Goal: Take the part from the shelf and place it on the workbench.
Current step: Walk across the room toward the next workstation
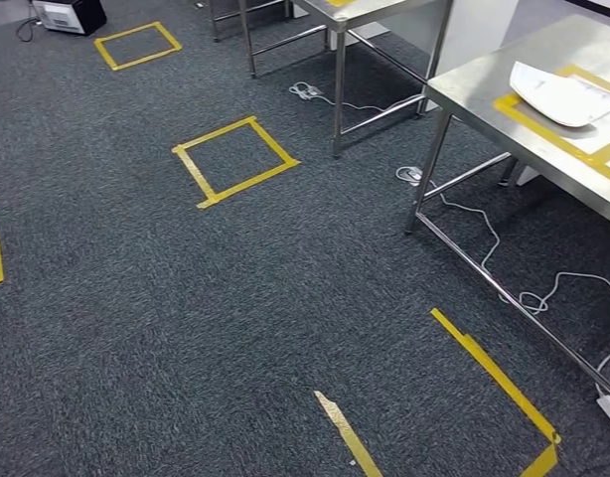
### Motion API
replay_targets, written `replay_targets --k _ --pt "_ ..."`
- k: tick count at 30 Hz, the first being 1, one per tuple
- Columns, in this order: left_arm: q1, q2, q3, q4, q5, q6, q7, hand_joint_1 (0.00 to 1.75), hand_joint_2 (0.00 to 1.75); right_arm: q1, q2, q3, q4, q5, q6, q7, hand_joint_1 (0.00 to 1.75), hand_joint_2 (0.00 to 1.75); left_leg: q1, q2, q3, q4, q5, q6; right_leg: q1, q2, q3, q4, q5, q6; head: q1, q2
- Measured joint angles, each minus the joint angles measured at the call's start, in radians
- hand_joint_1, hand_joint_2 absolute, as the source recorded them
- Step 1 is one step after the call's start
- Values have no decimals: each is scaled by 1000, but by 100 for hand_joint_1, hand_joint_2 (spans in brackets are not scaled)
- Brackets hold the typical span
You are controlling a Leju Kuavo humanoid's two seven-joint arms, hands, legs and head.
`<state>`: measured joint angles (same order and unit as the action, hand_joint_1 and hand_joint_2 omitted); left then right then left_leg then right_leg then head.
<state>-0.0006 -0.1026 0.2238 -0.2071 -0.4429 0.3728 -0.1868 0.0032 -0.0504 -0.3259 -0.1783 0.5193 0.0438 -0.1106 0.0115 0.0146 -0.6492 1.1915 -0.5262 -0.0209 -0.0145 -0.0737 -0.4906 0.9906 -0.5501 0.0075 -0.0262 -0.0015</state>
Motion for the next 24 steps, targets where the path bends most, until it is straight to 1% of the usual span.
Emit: replay_targets --k 1,2,3,4,5,6,7,8,9,10,11,12,13,14,15,16,17,18,19,20,21,22,23,24 --pt "-1 0 0 0 0 0 -1 0 0 0 0 -4 0 0 0 0 0 0 -4 25 39 -68 20 5 2 -12 3 1 -4 5 0 0" --pt "-3 1 -1 0 -1 0 -2 0 0 0 -1 -7 0 0 -1 0 0 0 -8 43 68 -121 33 12 4 -23 7 1 -7 11 2 0" --pt "-4 1 -2 0 -2 0 -4 0 0 -2 -2 -10 -1 1 -1 0 0 0 -12 55 82 -150 35 20 7 -34 11 1 -10 17 4 0" --pt "-5 1 -2 0 -3 0 -8 0 0 -3 -3 -12 -1 4 -3 0 0 0 -16 55 83 -157 32 27 8 -43 16 0 -12 23 7 0" --pt "-4 1 -3 0 -5 1 -14 0 0 -6 -4 -14 -2 9 -5 0 0 0 -17 42 81 -159 34 34 7 -52 22 -3 -12 28 10 0" --pt "-3 2 -4 0 -8 3 -22 0 0 -8 -6 -15 -3 17 -9 0 0 0 -16 32 80 -163 37 41 5 -51 25 -3 -16 34 10 0" --pt "-3 2 -5 0 -13 4 -30 0 0 -10 -9 -15 -4 25 -13 0 0 0 -15 22 81 -168 40 49 2 -32 23 8 -27 38 11 0" --pt "-4 2 -7 0 -19 5 -37 0 0 -11 -12 -15 -5 32 -16 0 0 0 -13 11 81 -173 44 56 0 -5 8 37 -48 41 13 0" --pt "-8 0 -12 0 -28 3 -42 0 0 -10 -16 -14 -6 37 -20 3 0 0 -11 0 82 -176 48 61 -1 28 -20 90 -77 43 14 0" --pt "-12 -2 -18 0 -38 -1 -43 0 0 -10 -21 -14 -6 40 -22 7 0 0 -12 -12 80 -177 49 65 -2 54 -56 159 -108 42 16 0" --pt "-16 -5 -24 1 -47 -8 -40 0 0 -9 -26 -15 -6 41 -24 15 0 0 -13 -26 79 -176 50 67 -1 65 -94 228 -131 43 17 0" --pt "-18 -9 -29 1 -50 -23 -34 0 0 -9 -33 -15 -6 41 -26 25 0 0 -14 -40 80 -176 50 68 -1 70 -125 277 -138 42 17 0" --pt "-19 -12 -32 2 -42 -43 -27 0 0 -10 -38 -17 -6 40 -27 35 0 0 -15 -55 81 -176 50 68 0 73 -140 290 -124 41 17 0" --pt "-20 -17 -29 2 -20 -68 -21 0 0 -12 -43 -20 -6 37 -28 47 0 0 -15 -70 83 -176 50 68 0 76 -136 263 -90 40 18 0" --pt "-21 -22 -20 3 12 -91 -17 0 0 -13 -49 -24 -6 32 -29 57 0 0 -15 -84 85 -176 50 67 0 87 -117 200 -44 36 18 0" --pt "-22 -29 -8 3 39 -107 -15 0 0 -14 -53 -30 -7 26 -30 66 0 0 -16 -98 86 -175 49 66 -1 111 -91 131 -5 31 18 0" --pt "-23 -35 3 3 57 -116 -15 0 0 -14 -57 -37 -7 22 -31 71 0 0 -17 -112 84 -173 49 64 -3 134 -67 67 20 28 18 0" --pt "-25 -41 11 3 62 -119 -15 0 0 -13 -60 -43 -7 20 -33 74 0 0 -16 -125 80 -172 50 59 -3 153 -50 27 31 25 18 0" --pt "-26 -45 14 3 57 -119 -16 0 0 -14 -62 -48 -7 20 -34 75 0 0 -14 -137 76 -172 52 53 -3 161 -41 12 29 22 18 0" --pt "-26 -47 16 3 53 -119 -16 0 0 -15 -64 -52 -8 20 -35 76 0 0 -12 -150 71 -172 55 45 -2 153 -36 5 29 20 18 0" --pt "-25 -49 18 3 51 -119 -16 0 0 -16 -65 -54 -8 20 -36 76 0 0 -10 -155 69 -172 56 39 -3 141 -32 1 33 15 17 0" --pt "-23 -49 20 3 50 -119 -16 0 0 -17 -66 -56 -9 20 -36 76 0 0 -10 -142 64 -163 50 34 -3 128 -28 -5 37 10 17 0" --pt "-24 -50 22 3 49 -119 -16 0 0 -15 -67 -57 -10 20 -36 76 0 0 -12 -118 52 -138 32 29 -5 113 -24 -11 40 5 15 0" --pt "-25 -50 23 3 47 -119 -16 0 0 -13 -67 -57 -10 20 -36 76 0 0 -13 -86 32 -91 4 25 -6 97 -20 -16 42 1 13 0"
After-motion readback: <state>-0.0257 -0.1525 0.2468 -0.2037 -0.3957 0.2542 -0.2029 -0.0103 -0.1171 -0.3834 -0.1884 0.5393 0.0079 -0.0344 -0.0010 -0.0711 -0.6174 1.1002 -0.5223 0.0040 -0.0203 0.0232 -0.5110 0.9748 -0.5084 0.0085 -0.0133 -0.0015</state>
